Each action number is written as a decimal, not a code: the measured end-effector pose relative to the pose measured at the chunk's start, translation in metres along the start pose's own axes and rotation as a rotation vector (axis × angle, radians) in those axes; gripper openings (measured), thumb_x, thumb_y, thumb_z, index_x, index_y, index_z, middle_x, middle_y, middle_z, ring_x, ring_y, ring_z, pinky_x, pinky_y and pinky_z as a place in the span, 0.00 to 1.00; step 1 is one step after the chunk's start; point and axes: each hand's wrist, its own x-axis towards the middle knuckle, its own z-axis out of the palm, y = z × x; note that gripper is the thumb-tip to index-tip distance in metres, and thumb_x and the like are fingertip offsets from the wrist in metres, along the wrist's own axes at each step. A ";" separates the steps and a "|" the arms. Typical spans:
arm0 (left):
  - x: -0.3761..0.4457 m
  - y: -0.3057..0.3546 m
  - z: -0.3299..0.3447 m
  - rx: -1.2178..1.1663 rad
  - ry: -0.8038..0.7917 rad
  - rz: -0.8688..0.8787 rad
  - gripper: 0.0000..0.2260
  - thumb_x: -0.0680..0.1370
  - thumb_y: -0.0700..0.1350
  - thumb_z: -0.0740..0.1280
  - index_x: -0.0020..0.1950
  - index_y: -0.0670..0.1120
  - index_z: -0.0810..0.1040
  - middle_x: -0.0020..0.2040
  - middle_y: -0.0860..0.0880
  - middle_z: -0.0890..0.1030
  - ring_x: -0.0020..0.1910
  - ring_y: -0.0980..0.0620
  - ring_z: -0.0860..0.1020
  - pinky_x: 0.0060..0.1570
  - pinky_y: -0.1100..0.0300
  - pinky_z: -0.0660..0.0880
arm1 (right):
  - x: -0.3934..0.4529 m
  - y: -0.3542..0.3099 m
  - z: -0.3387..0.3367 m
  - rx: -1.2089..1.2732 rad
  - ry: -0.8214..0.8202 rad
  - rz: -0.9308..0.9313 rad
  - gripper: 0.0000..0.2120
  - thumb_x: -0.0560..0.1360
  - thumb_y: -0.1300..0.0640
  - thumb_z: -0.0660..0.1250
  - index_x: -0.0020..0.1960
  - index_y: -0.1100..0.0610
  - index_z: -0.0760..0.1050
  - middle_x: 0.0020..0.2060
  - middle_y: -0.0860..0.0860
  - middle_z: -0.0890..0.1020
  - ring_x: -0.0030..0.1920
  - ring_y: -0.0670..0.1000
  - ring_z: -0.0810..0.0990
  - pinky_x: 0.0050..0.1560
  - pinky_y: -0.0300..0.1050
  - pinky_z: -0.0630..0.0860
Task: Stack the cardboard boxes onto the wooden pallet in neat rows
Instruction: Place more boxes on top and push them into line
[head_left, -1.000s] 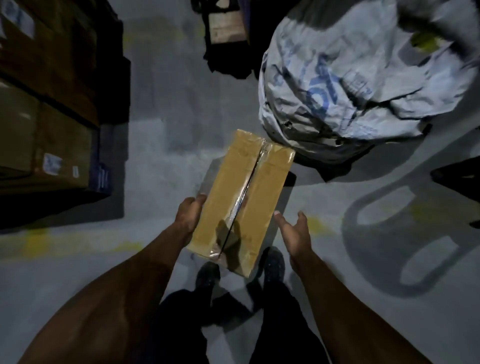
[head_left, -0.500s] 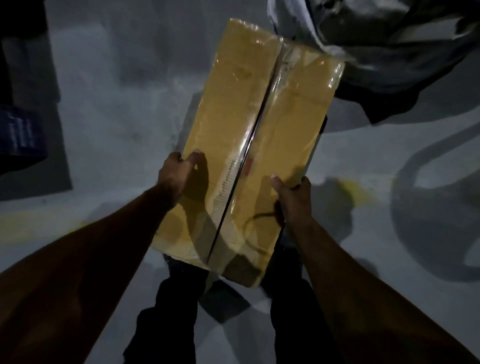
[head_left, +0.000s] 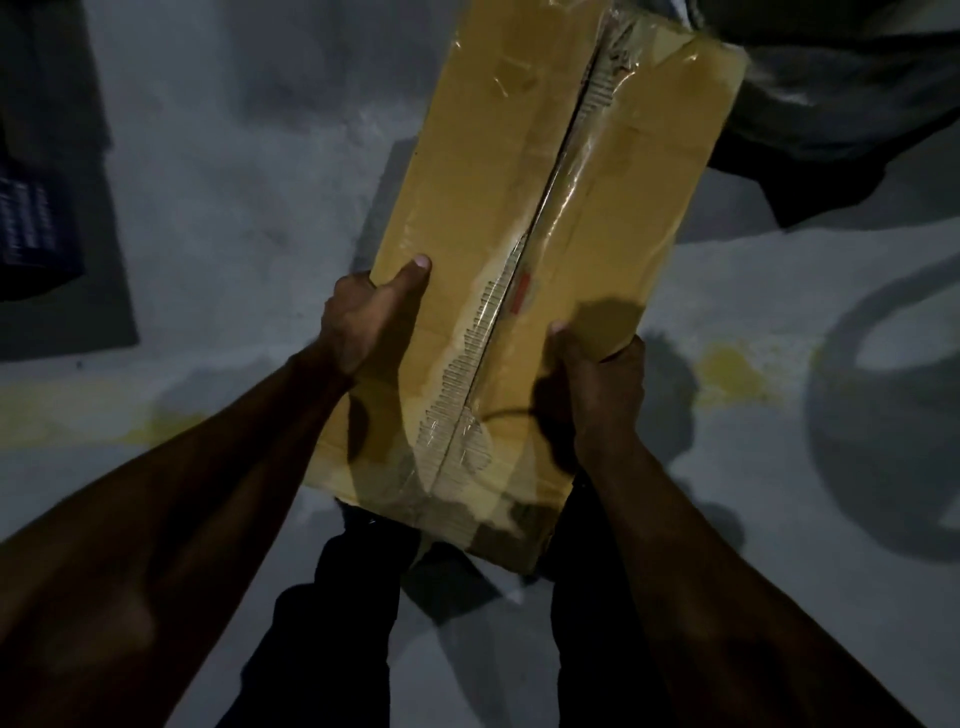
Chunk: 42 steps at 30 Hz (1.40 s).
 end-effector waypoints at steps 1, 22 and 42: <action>-0.006 0.004 -0.004 0.013 0.010 0.015 0.45 0.59 0.77 0.69 0.65 0.45 0.78 0.59 0.46 0.82 0.56 0.43 0.80 0.60 0.46 0.77 | -0.004 -0.004 -0.001 -0.005 -0.007 -0.003 0.31 0.70 0.44 0.77 0.69 0.48 0.70 0.54 0.42 0.79 0.56 0.49 0.78 0.60 0.45 0.73; -0.311 0.154 -0.281 -0.072 0.360 0.177 0.34 0.67 0.75 0.65 0.51 0.46 0.80 0.49 0.47 0.81 0.47 0.43 0.79 0.50 0.52 0.77 | -0.307 -0.294 -0.064 -0.268 -0.092 -0.418 0.30 0.67 0.34 0.72 0.62 0.48 0.70 0.55 0.51 0.80 0.56 0.58 0.78 0.58 0.55 0.76; -0.380 0.229 -0.483 -0.214 0.525 0.284 0.34 0.69 0.75 0.62 0.51 0.45 0.80 0.47 0.46 0.82 0.47 0.43 0.80 0.56 0.46 0.77 | -0.464 -0.465 0.009 -0.295 -0.111 -0.732 0.33 0.67 0.29 0.69 0.63 0.48 0.71 0.56 0.51 0.80 0.56 0.58 0.79 0.58 0.57 0.77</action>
